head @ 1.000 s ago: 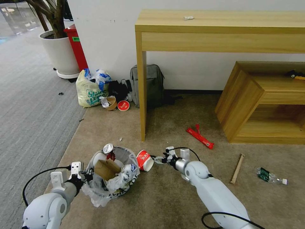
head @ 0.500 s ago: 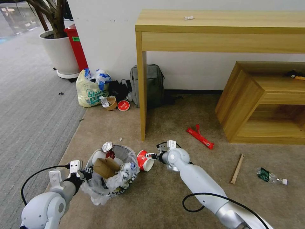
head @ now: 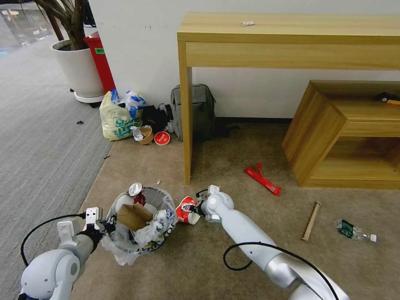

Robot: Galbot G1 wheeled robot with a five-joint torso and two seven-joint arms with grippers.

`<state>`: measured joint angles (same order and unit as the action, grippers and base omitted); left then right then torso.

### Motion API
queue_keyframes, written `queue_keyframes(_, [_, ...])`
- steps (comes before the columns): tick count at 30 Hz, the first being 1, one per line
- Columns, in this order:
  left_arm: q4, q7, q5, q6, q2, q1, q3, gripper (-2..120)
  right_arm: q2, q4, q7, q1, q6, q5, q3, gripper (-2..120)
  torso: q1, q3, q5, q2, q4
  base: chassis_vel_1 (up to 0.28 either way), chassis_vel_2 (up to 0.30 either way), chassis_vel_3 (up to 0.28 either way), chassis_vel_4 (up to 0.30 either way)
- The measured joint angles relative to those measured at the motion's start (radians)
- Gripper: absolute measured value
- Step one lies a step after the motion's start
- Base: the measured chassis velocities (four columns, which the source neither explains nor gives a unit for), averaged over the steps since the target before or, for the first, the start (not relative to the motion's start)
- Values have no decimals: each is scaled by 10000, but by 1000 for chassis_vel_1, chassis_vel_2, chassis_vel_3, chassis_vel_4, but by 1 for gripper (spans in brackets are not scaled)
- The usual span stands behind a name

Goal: Pick up the trash bin and place the garbage on the floor into it.

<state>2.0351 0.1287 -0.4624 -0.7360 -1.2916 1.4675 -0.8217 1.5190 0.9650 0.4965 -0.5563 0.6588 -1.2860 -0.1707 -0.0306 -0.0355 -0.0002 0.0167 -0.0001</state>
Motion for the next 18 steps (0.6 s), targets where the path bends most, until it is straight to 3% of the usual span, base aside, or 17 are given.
queue_keyframes(18, [91, -13, 44, 6, -162, 52, -15, 0, 564, -1225, -97, 343, -261, 237, 33, 100, 0, 0, 1, 0, -1, 0, 0, 0, 0])
